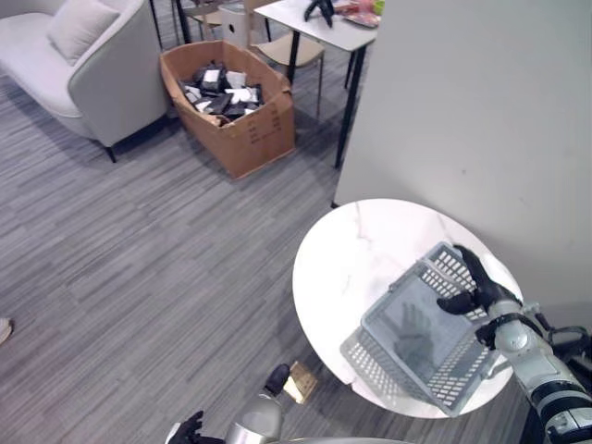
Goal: Get the vegetables into the basket
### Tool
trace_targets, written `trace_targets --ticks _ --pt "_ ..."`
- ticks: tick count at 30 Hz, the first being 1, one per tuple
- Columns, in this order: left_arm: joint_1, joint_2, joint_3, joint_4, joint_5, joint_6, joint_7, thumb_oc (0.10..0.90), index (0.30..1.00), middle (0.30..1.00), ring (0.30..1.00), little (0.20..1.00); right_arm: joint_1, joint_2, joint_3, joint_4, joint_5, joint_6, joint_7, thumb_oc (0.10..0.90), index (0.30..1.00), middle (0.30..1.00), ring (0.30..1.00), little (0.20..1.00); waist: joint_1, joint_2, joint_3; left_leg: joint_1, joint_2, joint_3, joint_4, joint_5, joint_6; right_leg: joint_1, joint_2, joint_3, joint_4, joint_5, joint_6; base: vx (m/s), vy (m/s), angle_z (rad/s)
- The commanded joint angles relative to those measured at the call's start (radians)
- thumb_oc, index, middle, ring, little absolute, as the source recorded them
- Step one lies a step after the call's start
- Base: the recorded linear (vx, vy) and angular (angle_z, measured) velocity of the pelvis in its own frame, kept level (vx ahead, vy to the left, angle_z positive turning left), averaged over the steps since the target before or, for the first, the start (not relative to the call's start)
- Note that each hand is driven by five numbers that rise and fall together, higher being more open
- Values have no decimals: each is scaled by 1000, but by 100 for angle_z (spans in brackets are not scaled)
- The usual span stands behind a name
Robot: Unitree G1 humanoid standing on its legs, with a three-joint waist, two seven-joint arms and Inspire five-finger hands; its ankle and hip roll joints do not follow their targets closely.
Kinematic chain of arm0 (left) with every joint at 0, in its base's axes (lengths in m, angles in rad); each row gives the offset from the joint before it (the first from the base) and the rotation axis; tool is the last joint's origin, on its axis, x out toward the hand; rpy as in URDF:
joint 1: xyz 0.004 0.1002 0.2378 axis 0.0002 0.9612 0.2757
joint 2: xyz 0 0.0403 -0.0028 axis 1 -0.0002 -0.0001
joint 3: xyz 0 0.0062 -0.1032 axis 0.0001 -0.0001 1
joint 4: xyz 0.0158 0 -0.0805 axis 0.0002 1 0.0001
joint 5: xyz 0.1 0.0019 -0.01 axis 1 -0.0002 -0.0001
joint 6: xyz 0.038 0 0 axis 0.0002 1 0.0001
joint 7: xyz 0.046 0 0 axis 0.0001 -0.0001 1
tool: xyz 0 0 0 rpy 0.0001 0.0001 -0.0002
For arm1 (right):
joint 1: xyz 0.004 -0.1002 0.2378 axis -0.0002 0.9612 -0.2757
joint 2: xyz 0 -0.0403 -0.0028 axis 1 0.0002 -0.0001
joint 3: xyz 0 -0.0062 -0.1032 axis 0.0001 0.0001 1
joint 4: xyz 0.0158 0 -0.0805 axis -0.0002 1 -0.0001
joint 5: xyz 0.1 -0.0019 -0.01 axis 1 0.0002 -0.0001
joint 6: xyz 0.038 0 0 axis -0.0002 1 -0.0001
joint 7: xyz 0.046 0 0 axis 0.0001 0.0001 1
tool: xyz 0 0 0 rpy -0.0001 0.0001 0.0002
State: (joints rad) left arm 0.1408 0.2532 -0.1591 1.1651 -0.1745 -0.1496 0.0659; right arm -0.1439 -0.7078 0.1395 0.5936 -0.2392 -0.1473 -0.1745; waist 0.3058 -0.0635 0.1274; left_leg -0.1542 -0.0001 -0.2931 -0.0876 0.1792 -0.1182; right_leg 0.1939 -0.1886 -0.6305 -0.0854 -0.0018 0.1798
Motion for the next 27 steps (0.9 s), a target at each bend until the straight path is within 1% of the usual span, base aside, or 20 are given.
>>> trace_targets --ticks 1,2,4,9,11,17,21,22,25,27 --pt "-60 9 -15 24 -18 -28 7 900 1000 1000 1000 1000 -37 -118 -57 -109 -21 -43 -50 900 1000 1000 1000 1000 -10 -9 -34 52 43 68 0 -53 -12 -45 -45 117 12 108 32 2 1 -12" --pt "-60 9 -15 24 -18 -28 7 900 1000 1000 1000 1000 -35 -118 -59 -111 -21 -42 -49 900 1000 1000 1000 1000 -9 -10 -34 52 43 69 0 -53 -12 -45 -45 117 12 108 32 4 4 -5" --pt "-63 5 -14 22 -16 -28 5 900 1000 1000 1000 1000 -7 -118 -81 -155 -22 -51 -43 900 1000 1000 1000 1000 -21 -9 -36 57 42 76 0 -56 -11 -47 -47 126 12 111 32 -1 8 -5" --pt "-63 0 -9 31 -12 -27 2 900 1000 1000 1000 1000 28 -111 -101 -222 -22 -60 -28 900 1000 1000 1000 1000 -33 -10 -39 59 42 90 0 -59 -11 -54 -48 137 7 116 33 -11 2 -11" --pt "-66 -4 -3 38 -9 -25 -2 900 1000 1000 1000 1000 52 -106 -122 -269 -24 -68 -23 900 1000 1000 1000 1000 -45 -11 -41 60 43 98 0 -60 -11 -57 -49 144 6 119 34 -14 -2 -9" --pt "-66 -8 6 43 -5 -27 -1 900 1000 1000 1000 1000 91 -97 -147 -322 -32 -73 -13 900 1000 1000 1000 1000 -62 -11 -41 62 46 122 0 -64 -12 -71 -53 165 1 132 38 -22 -1 -13" --pt "-67 -9 9 35 -3 -27 -2 900 1000 1000 1000 1000 133 -101 -174 -370 -52 -74 -7 900 1000 1000 1000 1000 -85 -10 -39 68 52 145 0 -68 -12 -82 -53 188 -1 134 38 -9 0 -17" --pt "-67 -9 8 35 -3 -27 -2 900 1000 1000 1000 1000 135 -100 -176 -372 -52 -74 -6 900 1000 1000 1000 1000 -84 -10 -39 69 53 146 0 -69 -12 -82 -53 189 -1 134 38 -3 -5 -31" --pt "-69 -12 11 30 -3 -25 -4 900 1000 1000 1000 1000 177 -97 -204 -403 -56 -73 1 900 1000 1000 1000 1000 -104 -9 -42 78 56 158 0 -73 -12 -84 -51 200 0 133 36 7 -3 -12" --pt "-69 -12 13 27 -3 -24 -5 900 1000 1000 1000 1000 186 -94 -209 -409 -59 -74 3 900 1000 1000 1000 1000 -109 -8 -43 83 57 162 0 -75 -11 -84 -50 205 0 133 36 9 -5 -7"
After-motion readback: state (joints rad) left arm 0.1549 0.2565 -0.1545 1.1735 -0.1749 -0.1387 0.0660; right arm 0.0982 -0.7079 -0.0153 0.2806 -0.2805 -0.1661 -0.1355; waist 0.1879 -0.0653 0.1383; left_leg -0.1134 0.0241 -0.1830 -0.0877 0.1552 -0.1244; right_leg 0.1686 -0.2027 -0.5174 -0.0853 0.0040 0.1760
